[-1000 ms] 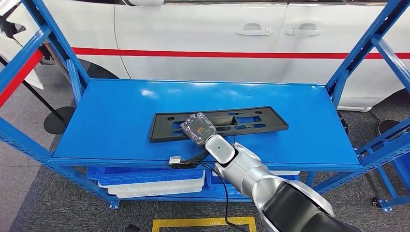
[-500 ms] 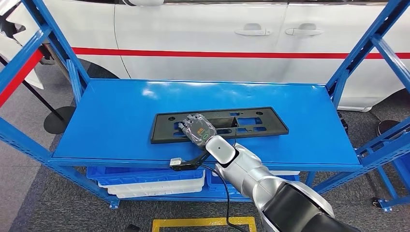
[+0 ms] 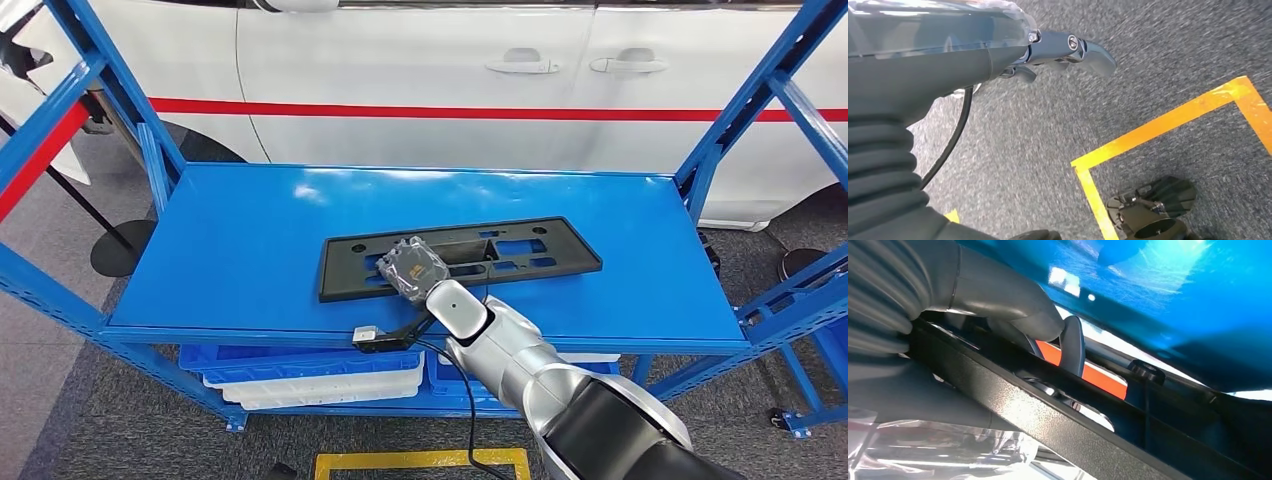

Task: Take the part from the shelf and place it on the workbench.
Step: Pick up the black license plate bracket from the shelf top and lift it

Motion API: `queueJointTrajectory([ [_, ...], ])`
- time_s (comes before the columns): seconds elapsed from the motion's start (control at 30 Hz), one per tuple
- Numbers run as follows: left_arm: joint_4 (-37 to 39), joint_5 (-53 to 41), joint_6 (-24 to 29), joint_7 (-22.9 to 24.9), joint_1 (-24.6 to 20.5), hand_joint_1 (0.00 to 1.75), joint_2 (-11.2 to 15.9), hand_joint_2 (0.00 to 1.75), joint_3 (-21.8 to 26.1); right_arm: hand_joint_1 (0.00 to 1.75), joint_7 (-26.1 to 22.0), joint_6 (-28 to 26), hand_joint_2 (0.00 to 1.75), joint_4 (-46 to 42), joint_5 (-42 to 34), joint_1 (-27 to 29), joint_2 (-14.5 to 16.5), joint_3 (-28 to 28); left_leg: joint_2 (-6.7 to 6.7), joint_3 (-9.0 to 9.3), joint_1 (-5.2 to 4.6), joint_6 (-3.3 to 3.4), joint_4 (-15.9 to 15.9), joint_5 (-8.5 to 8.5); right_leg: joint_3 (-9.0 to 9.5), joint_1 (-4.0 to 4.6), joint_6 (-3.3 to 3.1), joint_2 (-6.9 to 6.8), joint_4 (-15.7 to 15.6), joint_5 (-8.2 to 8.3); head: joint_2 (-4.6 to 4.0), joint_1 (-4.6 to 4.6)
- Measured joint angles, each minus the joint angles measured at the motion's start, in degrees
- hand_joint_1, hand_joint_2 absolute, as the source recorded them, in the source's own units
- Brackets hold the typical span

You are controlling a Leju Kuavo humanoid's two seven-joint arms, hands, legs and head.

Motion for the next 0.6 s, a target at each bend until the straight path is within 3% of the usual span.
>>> queueJointTrajectory([
  [0.6, 0.0, -0.74, 3.64, 0.85, -0.1, 0.0, 0.11, 1.75, -7.09, 1.75, -0.16, -0.56, 1.75, 0.0, 0.79, -0.02, -0.23, -0.5, 0.0, -0.03, 0.0, 0.0, 0.0, 0.0, -0.03, 0.0, 0.0, 0.0, 0.01, 0.0, 0.0, 0.0],
])
